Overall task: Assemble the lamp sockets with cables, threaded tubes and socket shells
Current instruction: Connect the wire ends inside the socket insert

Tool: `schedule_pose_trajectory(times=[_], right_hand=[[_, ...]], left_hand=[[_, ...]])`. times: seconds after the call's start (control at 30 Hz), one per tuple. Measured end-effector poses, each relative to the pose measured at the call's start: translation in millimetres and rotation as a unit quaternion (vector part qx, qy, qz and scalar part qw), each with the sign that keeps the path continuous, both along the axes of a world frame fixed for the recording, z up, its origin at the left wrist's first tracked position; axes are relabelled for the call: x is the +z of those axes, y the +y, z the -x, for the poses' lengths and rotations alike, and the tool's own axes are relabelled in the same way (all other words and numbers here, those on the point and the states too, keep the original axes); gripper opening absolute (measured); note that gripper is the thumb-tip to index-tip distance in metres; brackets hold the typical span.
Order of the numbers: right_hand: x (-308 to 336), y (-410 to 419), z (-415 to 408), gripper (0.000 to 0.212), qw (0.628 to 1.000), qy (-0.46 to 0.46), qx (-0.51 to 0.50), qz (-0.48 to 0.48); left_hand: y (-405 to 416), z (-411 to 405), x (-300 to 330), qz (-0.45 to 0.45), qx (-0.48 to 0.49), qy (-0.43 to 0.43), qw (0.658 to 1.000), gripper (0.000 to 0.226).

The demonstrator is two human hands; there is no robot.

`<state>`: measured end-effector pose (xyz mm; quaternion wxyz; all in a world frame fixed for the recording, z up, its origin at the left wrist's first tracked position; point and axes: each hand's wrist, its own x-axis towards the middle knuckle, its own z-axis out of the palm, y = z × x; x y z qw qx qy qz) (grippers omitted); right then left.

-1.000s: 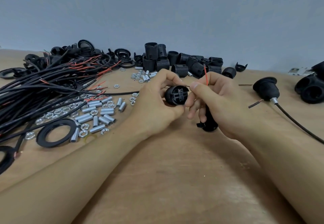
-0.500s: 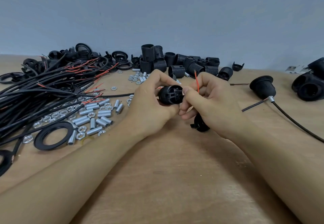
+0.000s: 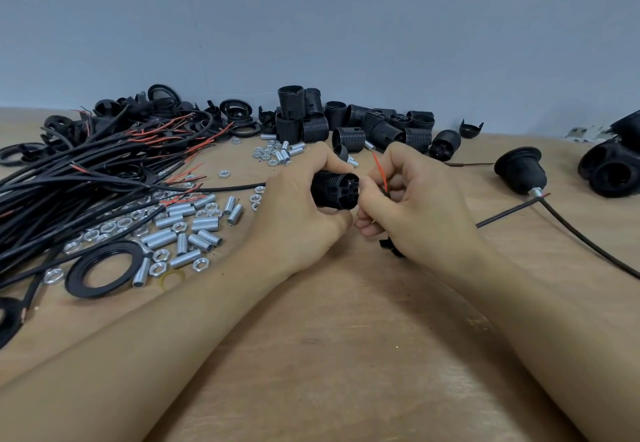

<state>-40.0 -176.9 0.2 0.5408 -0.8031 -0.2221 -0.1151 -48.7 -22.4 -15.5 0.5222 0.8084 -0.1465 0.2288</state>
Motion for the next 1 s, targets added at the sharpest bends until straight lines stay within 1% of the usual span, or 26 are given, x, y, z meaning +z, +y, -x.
schedule_pose_trajectory(times=[0.1,0.2,0.3,0.47,0.57,0.67,0.77,1.0], right_hand=[[-0.6,-1.1,-1.5,0.014,1.000,0.007,0.001,-0.002],[-0.2,-3.7,-2.5,0.014,0.999,0.015,0.025,-0.014],[0.2,-4.1,-2.2,0.015,0.999,0.013,0.040,-0.020],[2.3,-5.7,-2.4,0.017,0.997,0.023,0.070,-0.025],[1.2,-5.2,-1.7,0.018,0.998,0.015,0.068,-0.008],[1.6,-8.6,-2.2,0.016,0.997,-0.007,0.063,0.034],[3.9,-13.7,-3.5,0.015,0.997,-0.019,0.055,0.051],[4.4,-15.8,-3.1,0.017,0.995,0.000,0.077,0.063]], left_hand=[[-0.8,-0.5,-1.7,-0.025,0.009,-0.016,1.000,0.035],[1.1,0.2,-1.9,-0.015,-0.007,-0.020,1.000,0.032],[2.0,1.7,-2.4,-0.010,-0.013,-0.030,0.999,0.034],[1.0,4.2,-3.0,0.004,-0.019,-0.023,1.000,0.031],[2.2,5.1,-3.9,0.008,-0.024,-0.018,1.000,0.032],[-0.4,5.5,-4.2,-0.011,-0.033,-0.002,0.999,0.037],[-2.0,6.3,-2.2,-0.004,-0.042,0.014,0.999,0.040],[-0.5,14.1,-1.8,-0.013,-0.062,0.016,0.998,0.046]])
